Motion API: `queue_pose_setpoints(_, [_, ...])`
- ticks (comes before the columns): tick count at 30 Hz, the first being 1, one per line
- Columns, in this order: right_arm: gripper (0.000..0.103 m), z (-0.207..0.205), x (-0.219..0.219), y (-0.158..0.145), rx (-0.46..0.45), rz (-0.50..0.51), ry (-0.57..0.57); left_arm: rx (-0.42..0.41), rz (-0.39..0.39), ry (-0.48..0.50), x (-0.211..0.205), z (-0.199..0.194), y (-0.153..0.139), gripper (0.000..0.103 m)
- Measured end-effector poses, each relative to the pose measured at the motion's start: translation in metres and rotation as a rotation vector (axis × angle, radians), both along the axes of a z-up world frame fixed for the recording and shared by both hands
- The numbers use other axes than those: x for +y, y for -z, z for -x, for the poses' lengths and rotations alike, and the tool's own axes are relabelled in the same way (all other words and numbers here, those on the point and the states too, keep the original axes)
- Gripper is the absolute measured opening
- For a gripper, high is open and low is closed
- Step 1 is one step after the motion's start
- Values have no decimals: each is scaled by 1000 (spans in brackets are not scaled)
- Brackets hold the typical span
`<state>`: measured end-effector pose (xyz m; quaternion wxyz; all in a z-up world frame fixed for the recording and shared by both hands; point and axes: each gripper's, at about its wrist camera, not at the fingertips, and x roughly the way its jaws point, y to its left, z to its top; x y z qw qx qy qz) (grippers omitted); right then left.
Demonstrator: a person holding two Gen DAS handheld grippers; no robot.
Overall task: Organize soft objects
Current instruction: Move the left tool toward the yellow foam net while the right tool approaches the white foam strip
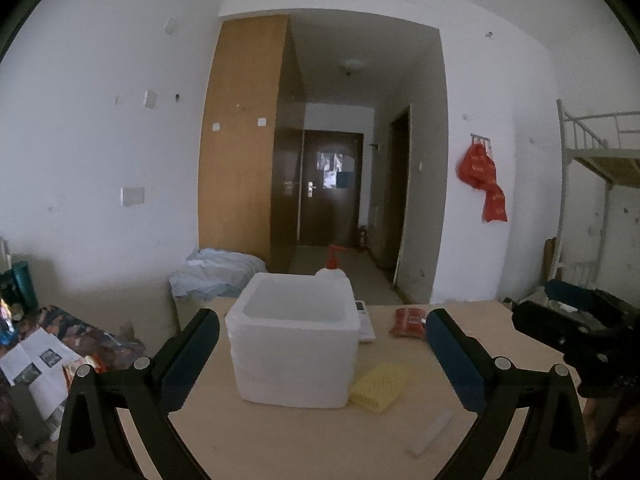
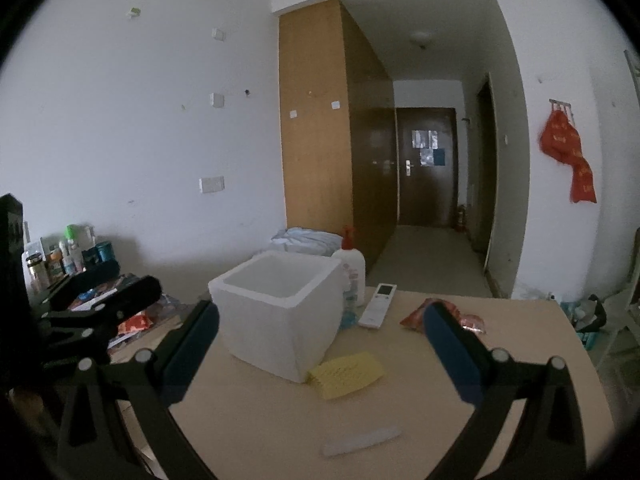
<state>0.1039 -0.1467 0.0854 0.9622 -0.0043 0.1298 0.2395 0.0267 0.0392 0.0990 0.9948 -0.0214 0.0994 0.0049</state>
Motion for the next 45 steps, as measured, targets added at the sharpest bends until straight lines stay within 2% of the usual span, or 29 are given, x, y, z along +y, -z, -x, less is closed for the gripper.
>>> queue_pose_setpoints(11, [103,28,-12,8,-13,-42,-7,-16,-4,46,-10,21,5,103])
queue_pose_setpoints(18, [103,27,-20,13,-1,-43,45,-14,9,71,-14,12,10,103])
queue_pose_setpoints(25, [103,19,-29,40,29,-8,101,-1,-13,140,-31,-3,38,103])
queue_pose_setpoints(35, [103,13,-38,72,60,19,138,36,17,202,-44,-25,77,103])
queue_pose_setpoints(41, [103,6,-44,88,96,-8,133,58,19,217,-49,-37,100,103])
queue_pose_setpoints(45, [103,-4,-47,101,154,-23,132,93,22,234,-52,-49,109,103])
